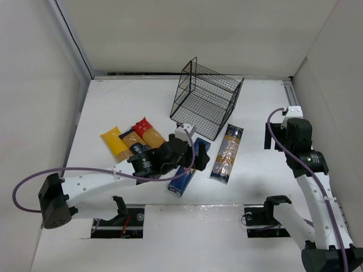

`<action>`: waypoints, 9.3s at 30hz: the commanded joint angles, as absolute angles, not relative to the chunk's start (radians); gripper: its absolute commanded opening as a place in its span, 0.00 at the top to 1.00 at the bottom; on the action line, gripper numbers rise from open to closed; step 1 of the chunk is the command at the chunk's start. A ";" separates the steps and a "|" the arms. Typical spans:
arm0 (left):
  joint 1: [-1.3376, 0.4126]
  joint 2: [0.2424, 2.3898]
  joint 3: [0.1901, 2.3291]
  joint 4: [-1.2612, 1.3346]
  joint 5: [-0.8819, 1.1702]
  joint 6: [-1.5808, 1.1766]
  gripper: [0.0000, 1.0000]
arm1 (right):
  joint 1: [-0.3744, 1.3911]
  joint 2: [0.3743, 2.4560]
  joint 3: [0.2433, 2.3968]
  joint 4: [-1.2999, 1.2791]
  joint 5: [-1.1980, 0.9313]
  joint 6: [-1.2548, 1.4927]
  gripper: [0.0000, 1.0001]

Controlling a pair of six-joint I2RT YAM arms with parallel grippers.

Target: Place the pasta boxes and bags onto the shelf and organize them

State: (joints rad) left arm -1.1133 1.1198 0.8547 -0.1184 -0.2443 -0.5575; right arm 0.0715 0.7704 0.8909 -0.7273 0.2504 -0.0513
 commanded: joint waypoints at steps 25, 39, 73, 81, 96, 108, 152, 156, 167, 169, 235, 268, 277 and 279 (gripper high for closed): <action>-1.187 2.003 1.468 -0.186 -0.296 -0.445 0.00 | 0.074 0.775 0.991 -0.758 0.383 -0.011 0.01; -1.135 2.128 1.508 -0.121 -0.172 -0.413 0.00 | 0.074 0.755 0.953 -0.696 0.353 -0.029 0.01; -1.138 1.255 1.051 -0.104 -0.462 -0.258 1.00 | 0.064 0.634 0.927 -0.664 0.368 -0.040 0.03; -1.010 1.097 0.873 -0.150 -0.378 -0.278 1.00 | 0.064 0.643 0.927 -0.646 0.359 -0.049 0.03; -0.742 1.307 0.920 -0.071 -0.134 -0.157 1.00 | 0.064 0.683 0.908 -0.626 0.359 -0.049 0.04; -0.646 1.428 0.980 0.127 -0.045 -0.072 1.00 | 0.064 0.701 0.899 -0.626 0.339 -0.058 0.04; -0.526 1.251 0.942 -0.076 -0.250 -0.432 0.00 | 0.199 0.739 0.856 -0.563 0.077 -0.143 0.00; -0.526 1.022 0.790 -0.245 -0.290 -0.668 0.00 | 0.416 0.807 0.836 -0.483 0.096 -0.134 0.00; -0.537 0.640 0.663 -0.535 -0.400 -0.982 0.00 | 1.047 1.308 0.939 -0.475 0.456 0.720 0.00; -0.537 0.597 0.653 -0.535 -0.377 -0.982 0.00 | 1.121 1.350 0.957 -0.436 0.488 0.791 0.00; -1.034 1.502 1.037 -0.290 -0.566 -0.407 1.00 | 1.213 0.597 0.890 -1.358 1.042 1.226 0.00; -0.798 1.966 1.543 -0.222 -0.373 -0.201 1.00 | 1.213 0.607 0.890 -1.348 1.088 1.216 0.00; -0.767 2.083 1.655 -0.219 -0.407 -0.182 1.00 | 1.213 0.598 0.899 -1.370 1.097 1.216 0.00; -0.755 2.083 1.655 -0.219 -0.407 -0.196 1.00 | 1.213 0.598 0.899 -1.370 1.097 1.216 0.00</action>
State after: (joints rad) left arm -0.7742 2.1128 1.5925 -0.2924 -0.3546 -0.1932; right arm 1.2167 0.6083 0.8707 -1.3396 1.0637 1.2259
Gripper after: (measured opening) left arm 0.266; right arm 0.999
